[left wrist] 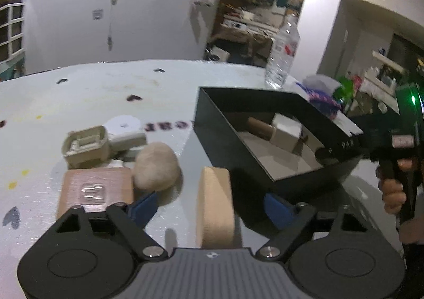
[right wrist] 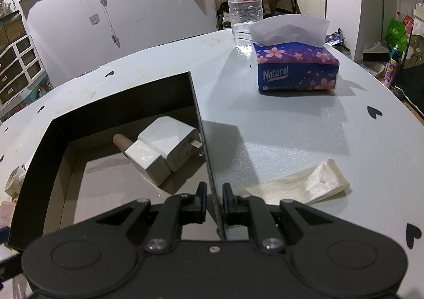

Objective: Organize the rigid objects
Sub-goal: 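Move the left tool to the wooden oval piece and grasp it, then carry the wooden oval piece into the black box and release it, then open the left tool and lift it away from the oval piece, then move the left tool to the brown square wooden tile and grasp it, then carry the brown wooden tile into the black box and release it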

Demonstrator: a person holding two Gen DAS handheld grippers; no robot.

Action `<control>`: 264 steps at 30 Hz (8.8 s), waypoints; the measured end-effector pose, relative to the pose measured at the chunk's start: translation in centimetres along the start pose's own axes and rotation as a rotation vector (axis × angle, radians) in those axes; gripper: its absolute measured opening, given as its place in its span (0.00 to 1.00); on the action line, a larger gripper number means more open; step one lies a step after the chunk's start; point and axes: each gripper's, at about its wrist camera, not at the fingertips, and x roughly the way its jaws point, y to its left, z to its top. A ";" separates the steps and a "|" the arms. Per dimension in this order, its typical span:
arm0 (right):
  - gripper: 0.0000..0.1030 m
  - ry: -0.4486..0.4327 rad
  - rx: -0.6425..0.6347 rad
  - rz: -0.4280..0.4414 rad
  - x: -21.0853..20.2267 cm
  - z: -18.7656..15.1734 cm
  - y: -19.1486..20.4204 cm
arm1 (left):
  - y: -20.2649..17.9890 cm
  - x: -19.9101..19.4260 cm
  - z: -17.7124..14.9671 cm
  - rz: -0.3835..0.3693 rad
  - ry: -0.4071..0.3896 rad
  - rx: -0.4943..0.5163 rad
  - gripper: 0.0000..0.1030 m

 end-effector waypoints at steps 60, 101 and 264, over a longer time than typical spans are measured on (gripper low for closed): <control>0.13 0.005 -0.006 0.015 0.0 -0.1 0.0 | -6.5 10.5 8.2 -0.386 0.230 0.171 0.26; 0.13 0.005 -0.003 0.017 -0.1 -0.1 0.0 | -6.2 9.6 8.9 -0.047 0.193 0.531 0.28; 0.07 0.040 -0.029 -0.016 0.5 0.3 0.3 | -4.7 7.8 8.4 -0.314 0.087 -0.126 0.74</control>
